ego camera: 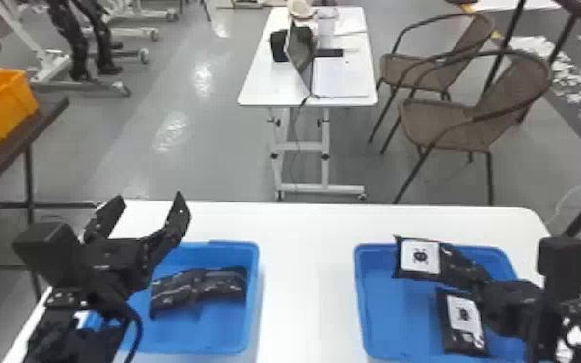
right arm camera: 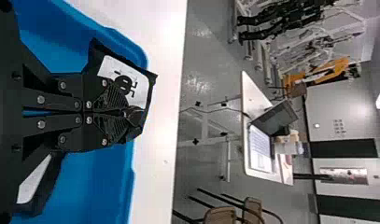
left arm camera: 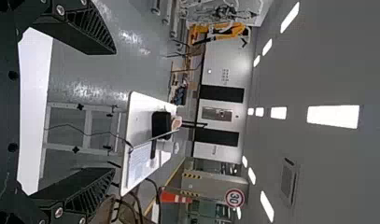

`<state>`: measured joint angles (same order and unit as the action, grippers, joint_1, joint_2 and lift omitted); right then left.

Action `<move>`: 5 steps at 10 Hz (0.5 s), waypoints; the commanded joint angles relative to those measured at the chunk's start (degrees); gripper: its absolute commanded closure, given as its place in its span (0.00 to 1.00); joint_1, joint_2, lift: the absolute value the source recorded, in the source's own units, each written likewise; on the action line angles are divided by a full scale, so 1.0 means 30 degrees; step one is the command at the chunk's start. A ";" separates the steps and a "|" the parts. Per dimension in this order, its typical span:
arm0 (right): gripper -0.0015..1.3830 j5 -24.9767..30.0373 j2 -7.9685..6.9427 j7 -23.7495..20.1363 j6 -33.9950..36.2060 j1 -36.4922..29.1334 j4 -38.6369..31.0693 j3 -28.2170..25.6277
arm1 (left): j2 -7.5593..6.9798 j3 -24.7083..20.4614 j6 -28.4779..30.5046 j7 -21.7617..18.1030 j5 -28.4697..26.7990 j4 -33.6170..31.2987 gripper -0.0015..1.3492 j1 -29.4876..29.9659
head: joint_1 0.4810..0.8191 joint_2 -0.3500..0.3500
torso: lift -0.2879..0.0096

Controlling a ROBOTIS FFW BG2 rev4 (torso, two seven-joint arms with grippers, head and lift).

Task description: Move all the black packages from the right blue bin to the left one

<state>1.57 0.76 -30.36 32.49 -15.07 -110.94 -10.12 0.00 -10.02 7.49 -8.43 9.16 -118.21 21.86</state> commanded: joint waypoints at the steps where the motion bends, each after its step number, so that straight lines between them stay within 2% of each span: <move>1: 0.81 -0.1109 0.0214 0.0011 0.0185 0.0892 -0.0317 0.0618 | 0.0000 -0.0001 0.0053 0.0028 0.0226 -0.0001 0.10 0.0008 | 0.63 0.60 | 0.84; 2: 0.81 -0.1753 0.0448 0.0011 0.0097 0.1888 0.0211 0.1497 | 0.0029 -0.0001 0.0111 0.0028 0.0344 -0.0001 0.10 -0.0021 | 0.63 0.61 | 0.84; 5: 0.81 -0.4976 0.1269 -0.0106 -0.1866 0.6341 0.4752 0.5833 | 0.0000 -0.0001 0.0756 0.0057 0.1105 -0.0001 0.09 -0.0314 | 0.63 0.72 | 0.84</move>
<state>-11.23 4.20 -30.73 28.23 1.06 -99.78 4.47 0.00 -10.08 9.11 -8.27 11.84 -118.21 21.19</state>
